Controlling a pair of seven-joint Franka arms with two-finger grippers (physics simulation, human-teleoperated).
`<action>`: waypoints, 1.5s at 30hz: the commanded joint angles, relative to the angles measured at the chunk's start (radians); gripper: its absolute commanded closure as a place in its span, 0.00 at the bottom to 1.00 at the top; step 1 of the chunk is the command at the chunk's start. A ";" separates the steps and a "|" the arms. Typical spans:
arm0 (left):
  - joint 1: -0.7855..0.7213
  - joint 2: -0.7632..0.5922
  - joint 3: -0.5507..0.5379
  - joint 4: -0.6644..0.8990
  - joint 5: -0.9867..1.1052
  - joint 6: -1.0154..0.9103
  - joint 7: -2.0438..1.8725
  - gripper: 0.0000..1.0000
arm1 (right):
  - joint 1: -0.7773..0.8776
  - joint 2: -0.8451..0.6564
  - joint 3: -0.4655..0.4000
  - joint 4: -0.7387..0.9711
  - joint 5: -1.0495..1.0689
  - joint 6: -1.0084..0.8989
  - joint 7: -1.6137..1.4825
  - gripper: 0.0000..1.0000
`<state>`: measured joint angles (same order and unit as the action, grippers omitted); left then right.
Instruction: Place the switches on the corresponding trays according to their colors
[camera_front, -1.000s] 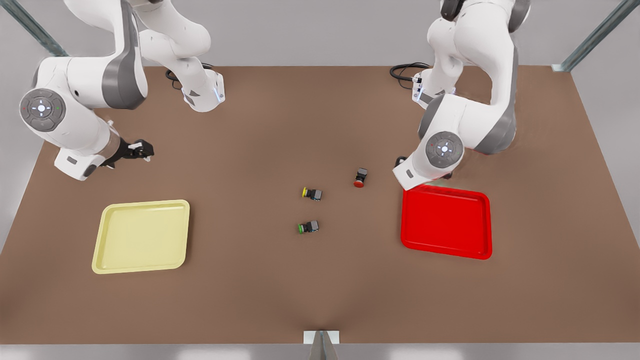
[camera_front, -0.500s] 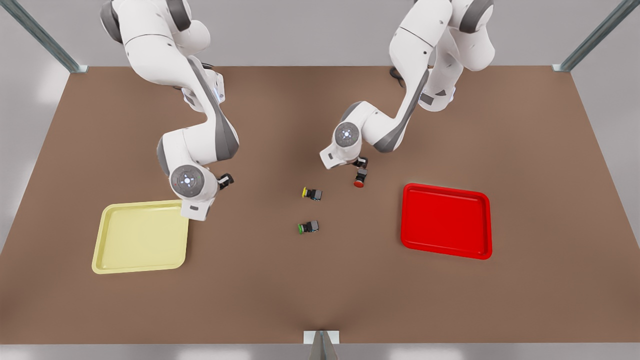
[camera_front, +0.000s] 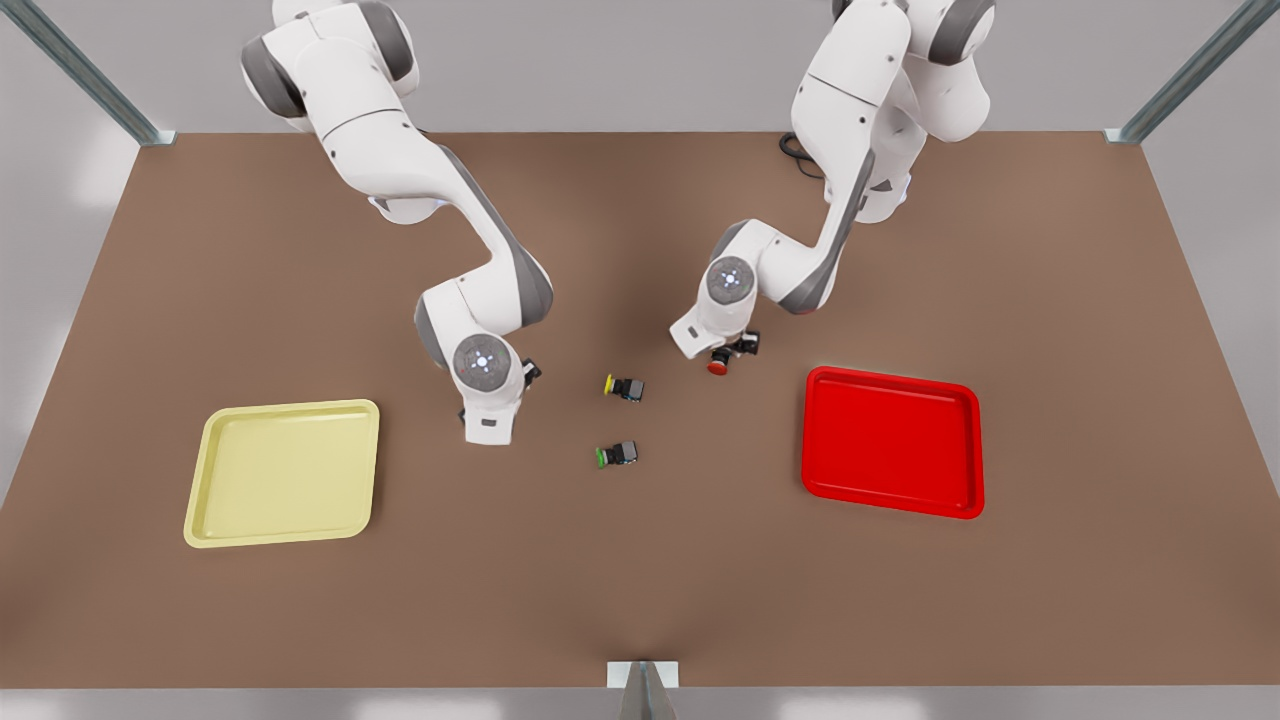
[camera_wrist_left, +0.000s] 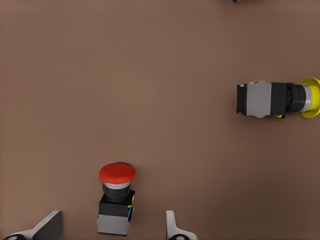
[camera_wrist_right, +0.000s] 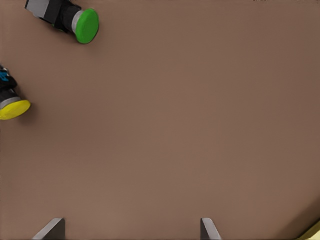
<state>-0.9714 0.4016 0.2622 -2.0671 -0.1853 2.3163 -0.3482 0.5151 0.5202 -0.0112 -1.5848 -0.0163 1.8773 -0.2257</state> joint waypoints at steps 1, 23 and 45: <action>0.000 0.000 0.002 -0.011 0.003 0.025 0.032 0.00 | 0.006 0.003 0.000 0.000 0.001 0.036 -0.017 0.00; -0.010 0.046 -0.009 -0.080 -0.074 0.086 0.037 0.00 | 0.154 0.142 0.013 0.017 -0.010 0.299 -0.064 0.00; 0.002 0.069 -0.029 -0.096 -0.072 0.130 0.120 0.24 | 0.246 0.198 0.028 0.012 -0.120 0.414 -0.314 0.00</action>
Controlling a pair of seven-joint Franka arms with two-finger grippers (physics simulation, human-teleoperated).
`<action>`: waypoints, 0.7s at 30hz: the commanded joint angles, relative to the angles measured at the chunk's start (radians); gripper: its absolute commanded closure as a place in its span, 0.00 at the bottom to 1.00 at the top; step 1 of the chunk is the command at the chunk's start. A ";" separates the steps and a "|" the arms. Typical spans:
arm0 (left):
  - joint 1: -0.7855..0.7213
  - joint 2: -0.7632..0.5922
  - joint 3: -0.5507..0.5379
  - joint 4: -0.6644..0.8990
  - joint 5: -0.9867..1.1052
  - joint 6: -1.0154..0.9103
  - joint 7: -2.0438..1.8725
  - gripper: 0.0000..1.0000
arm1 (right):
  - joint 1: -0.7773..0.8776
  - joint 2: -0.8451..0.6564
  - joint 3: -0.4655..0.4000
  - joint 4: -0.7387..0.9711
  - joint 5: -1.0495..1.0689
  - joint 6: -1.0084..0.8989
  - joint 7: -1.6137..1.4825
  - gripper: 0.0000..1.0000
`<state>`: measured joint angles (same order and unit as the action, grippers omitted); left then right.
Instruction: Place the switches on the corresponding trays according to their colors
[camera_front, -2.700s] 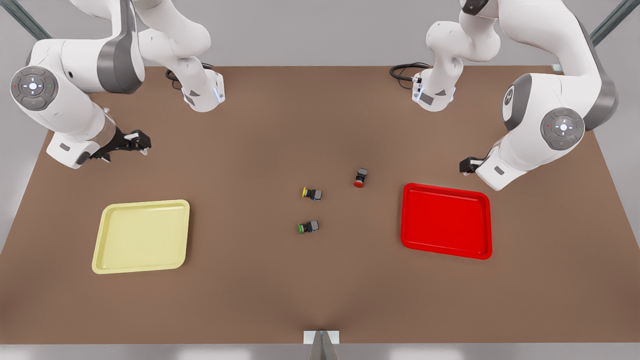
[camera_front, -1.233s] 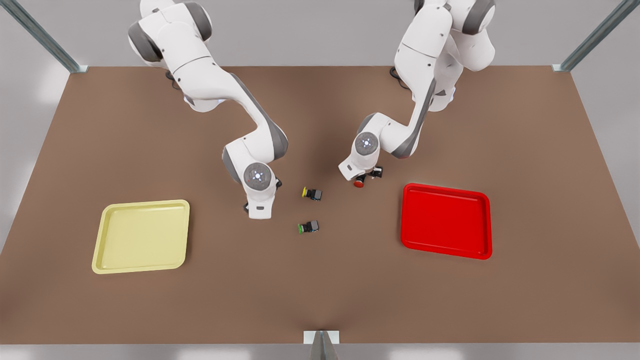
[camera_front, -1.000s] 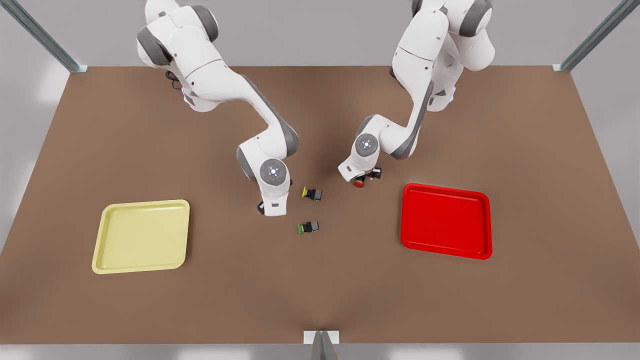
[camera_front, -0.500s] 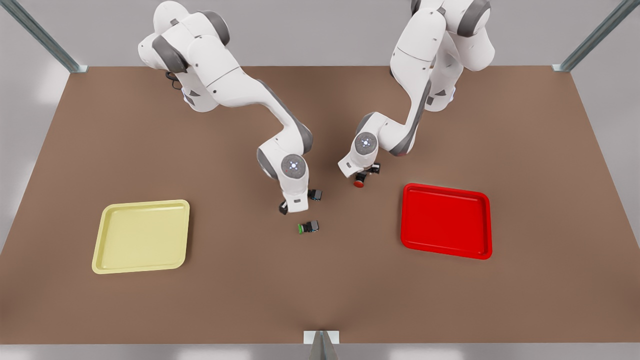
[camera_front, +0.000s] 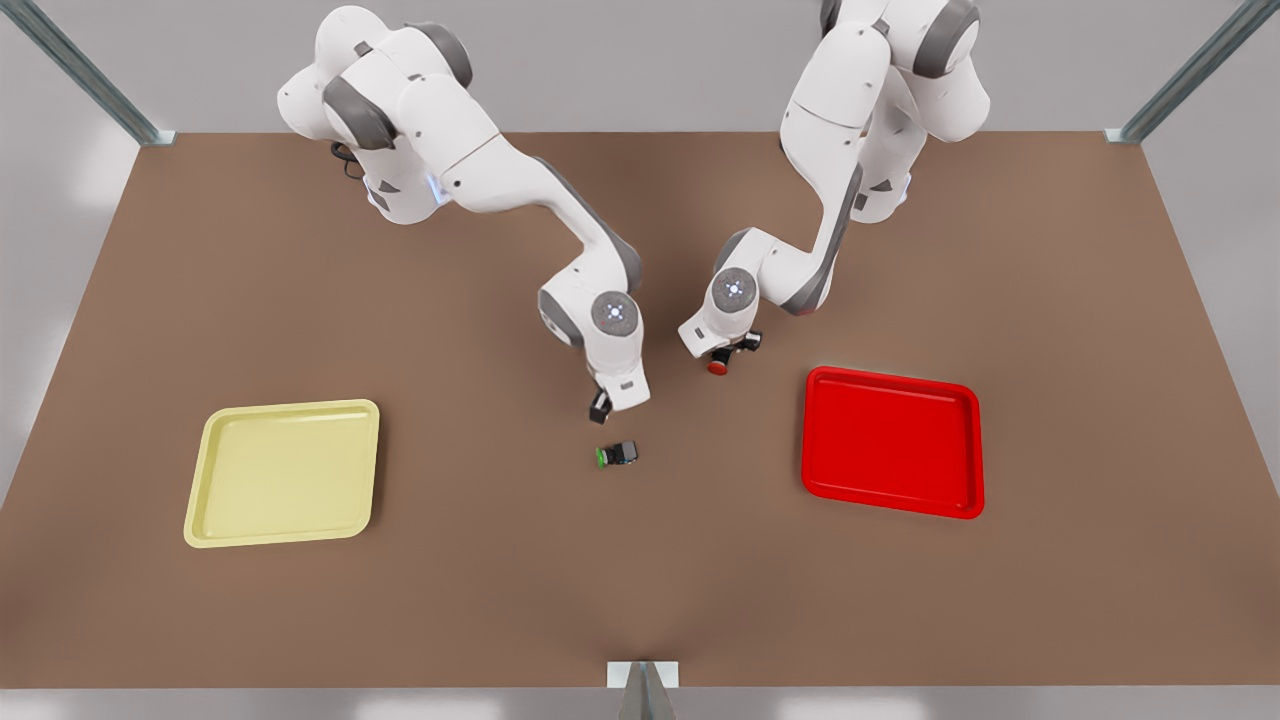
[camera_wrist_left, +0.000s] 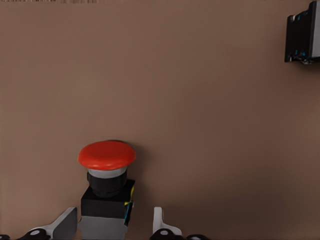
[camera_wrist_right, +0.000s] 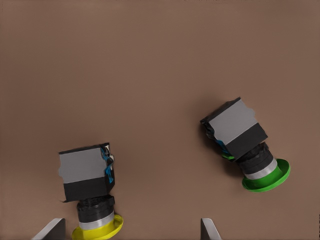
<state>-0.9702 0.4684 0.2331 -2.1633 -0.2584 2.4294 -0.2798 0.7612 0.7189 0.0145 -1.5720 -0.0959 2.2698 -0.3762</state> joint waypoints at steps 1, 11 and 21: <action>0.001 0.003 0.000 0.000 0.001 0.019 0.051 0.27 | 0.007 -0.001 0.002 0.000 -0.054 0.022 -0.164 0.00; 0.002 0.001 0.003 0.000 -0.001 0.028 0.050 0.56 | 0.041 0.037 0.002 -0.002 -0.074 0.063 -0.162 0.00; 0.002 -0.177 0.221 -0.021 0.011 -0.138 0.122 0.58 | 0.047 0.045 0.018 -0.010 -0.073 0.063 -0.161 0.00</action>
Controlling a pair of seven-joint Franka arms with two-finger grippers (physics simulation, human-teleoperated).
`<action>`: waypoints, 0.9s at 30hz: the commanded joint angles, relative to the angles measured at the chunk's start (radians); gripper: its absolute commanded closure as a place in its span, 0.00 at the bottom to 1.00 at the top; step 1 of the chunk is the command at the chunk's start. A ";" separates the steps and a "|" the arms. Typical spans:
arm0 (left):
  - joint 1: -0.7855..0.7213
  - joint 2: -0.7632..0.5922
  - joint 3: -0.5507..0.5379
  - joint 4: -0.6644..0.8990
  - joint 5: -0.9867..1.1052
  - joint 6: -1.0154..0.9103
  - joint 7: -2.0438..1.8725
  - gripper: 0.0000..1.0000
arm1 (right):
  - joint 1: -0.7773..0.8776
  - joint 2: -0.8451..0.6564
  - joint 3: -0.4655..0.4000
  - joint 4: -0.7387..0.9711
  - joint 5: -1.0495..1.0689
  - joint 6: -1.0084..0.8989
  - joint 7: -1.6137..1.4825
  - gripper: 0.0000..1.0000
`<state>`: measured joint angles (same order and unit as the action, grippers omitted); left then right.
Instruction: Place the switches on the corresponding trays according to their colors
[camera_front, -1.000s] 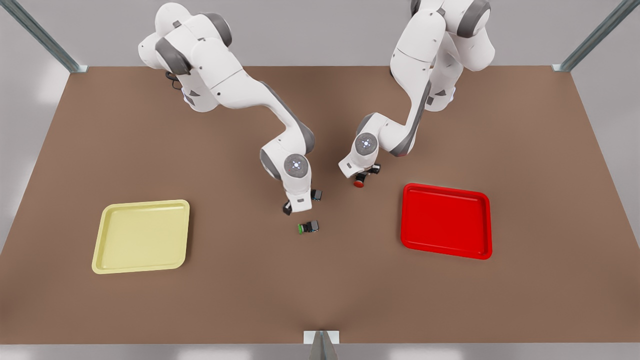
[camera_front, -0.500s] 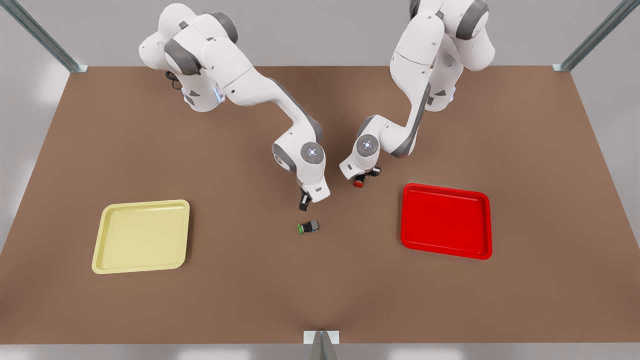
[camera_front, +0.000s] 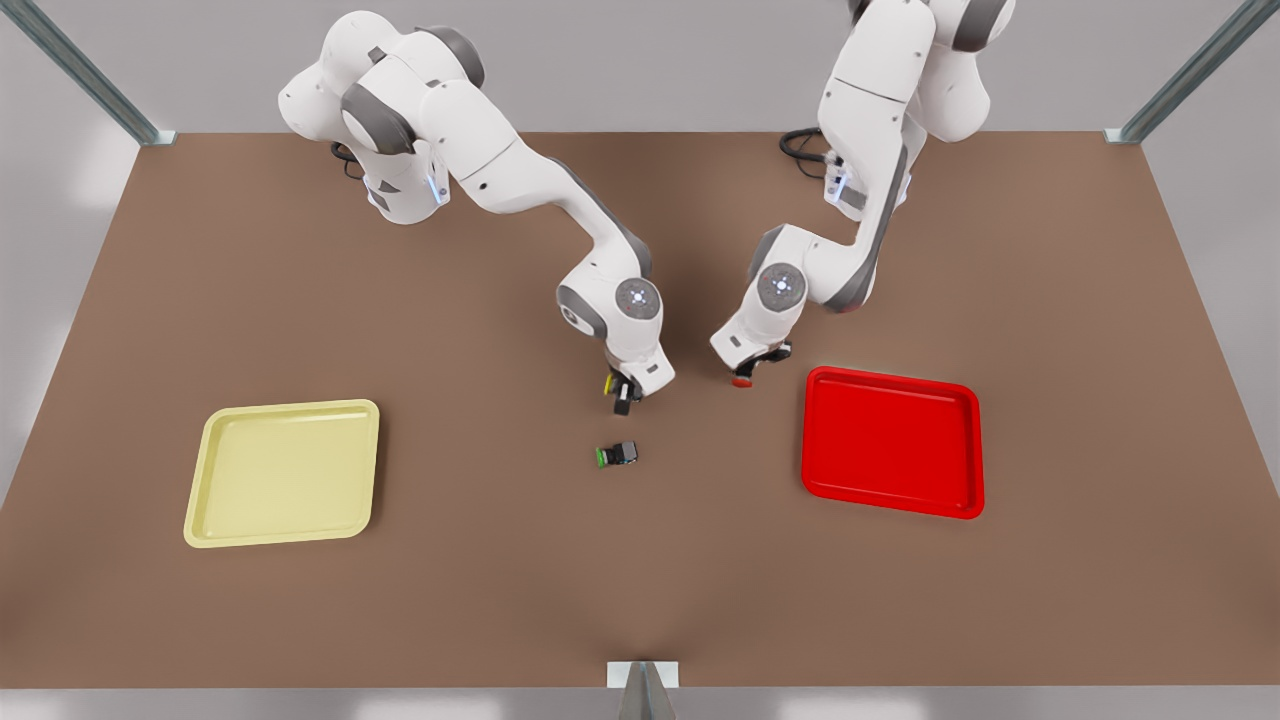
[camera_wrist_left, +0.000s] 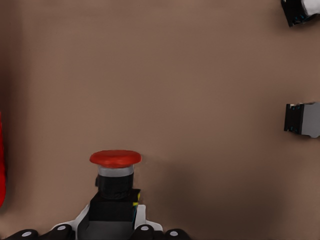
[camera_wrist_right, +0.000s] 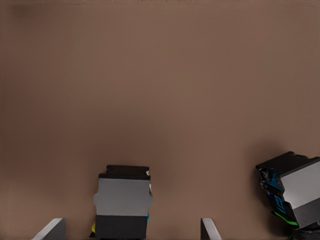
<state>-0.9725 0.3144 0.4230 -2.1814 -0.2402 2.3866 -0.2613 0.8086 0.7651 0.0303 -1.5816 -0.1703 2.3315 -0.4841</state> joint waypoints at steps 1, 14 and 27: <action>0.005 -0.037 0.106 -0.003 0.001 -0.118 0.154 0.58 | 0.000 0.000 0.014 0.002 0.002 0.003 -0.048 0.00; 0.224 0.020 0.221 0.022 -0.001 -0.099 0.379 0.58 | 0.012 0.051 0.046 0.000 0.055 0.003 0.071 0.00; 0.156 0.005 0.365 0.756 -0.008 -1.095 0.321 0.00 | -0.025 0.046 0.046 -0.003 0.057 -0.012 -0.122 0.00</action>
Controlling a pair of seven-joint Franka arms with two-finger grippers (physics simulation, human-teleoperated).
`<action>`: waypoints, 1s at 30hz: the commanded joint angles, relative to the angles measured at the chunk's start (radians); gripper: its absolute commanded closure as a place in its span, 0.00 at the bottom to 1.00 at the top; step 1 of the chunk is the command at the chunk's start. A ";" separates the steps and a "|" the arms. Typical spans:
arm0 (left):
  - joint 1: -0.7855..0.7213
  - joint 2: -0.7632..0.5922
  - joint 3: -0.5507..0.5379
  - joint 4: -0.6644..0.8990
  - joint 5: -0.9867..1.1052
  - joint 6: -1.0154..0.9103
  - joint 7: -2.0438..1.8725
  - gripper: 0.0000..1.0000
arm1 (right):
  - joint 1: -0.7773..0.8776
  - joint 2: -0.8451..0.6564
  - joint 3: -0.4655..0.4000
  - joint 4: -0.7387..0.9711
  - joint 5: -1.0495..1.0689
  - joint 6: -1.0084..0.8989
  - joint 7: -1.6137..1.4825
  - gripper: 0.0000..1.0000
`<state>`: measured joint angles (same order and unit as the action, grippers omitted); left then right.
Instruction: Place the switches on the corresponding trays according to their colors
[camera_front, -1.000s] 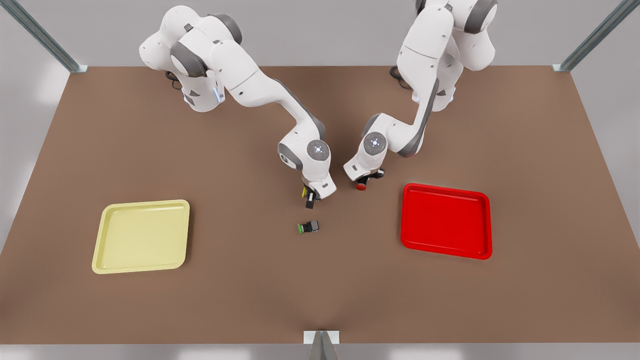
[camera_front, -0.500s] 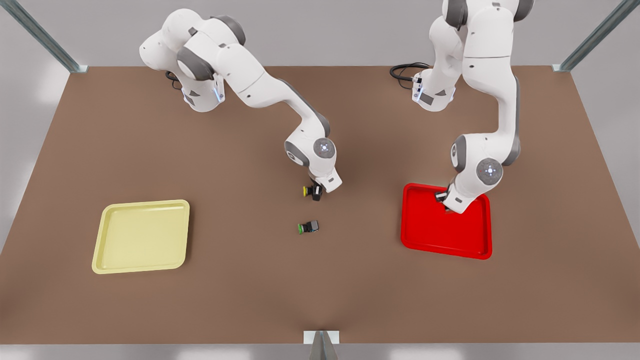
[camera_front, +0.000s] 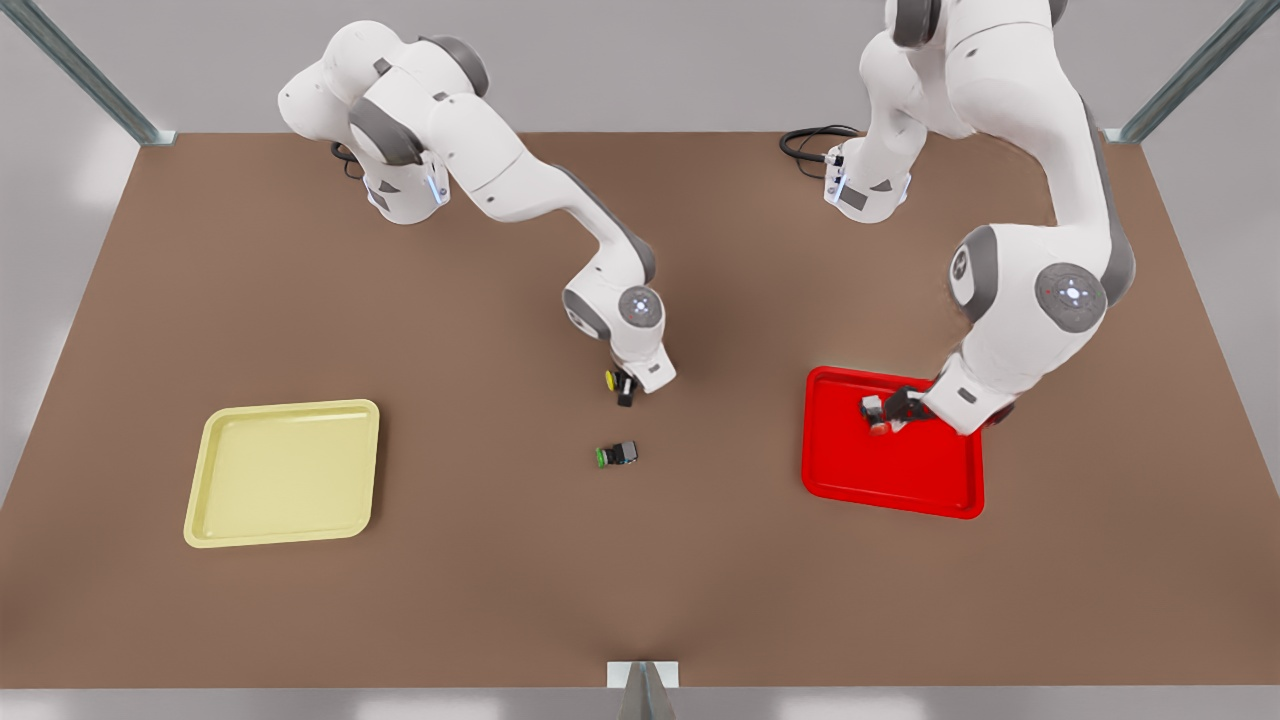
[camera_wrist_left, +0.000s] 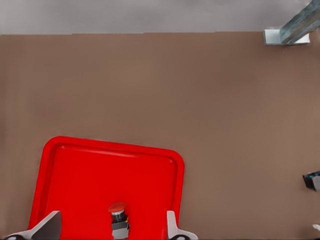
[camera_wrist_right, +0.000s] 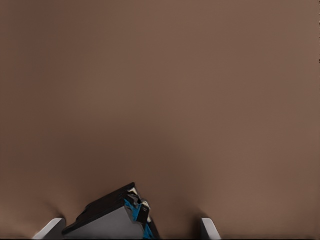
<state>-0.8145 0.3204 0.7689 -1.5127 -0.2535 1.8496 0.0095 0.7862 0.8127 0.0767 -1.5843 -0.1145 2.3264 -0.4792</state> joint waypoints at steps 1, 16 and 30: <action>-0.003 -0.001 0.029 0.129 0.007 -0.601 0.041 0.00 | -0.002 -0.001 0.000 0.000 0.001 -0.007 -0.127 0.00; 0.594 -0.173 -0.649 0.106 0.134 -0.649 -0.059 0.00 | -0.001 -0.003 0.002 0.012 0.001 -0.019 -0.127 0.49; 0.598 -0.172 -0.648 0.106 0.131 -0.676 -0.054 0.00 | -0.188 -0.213 -0.002 0.032 -0.027 -0.358 -0.056 0.68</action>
<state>-0.2165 0.1499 0.1204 -1.4071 -0.1231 1.1875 -0.0349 0.6225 0.6263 0.0776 -1.5500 -0.1041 2.1469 -0.6166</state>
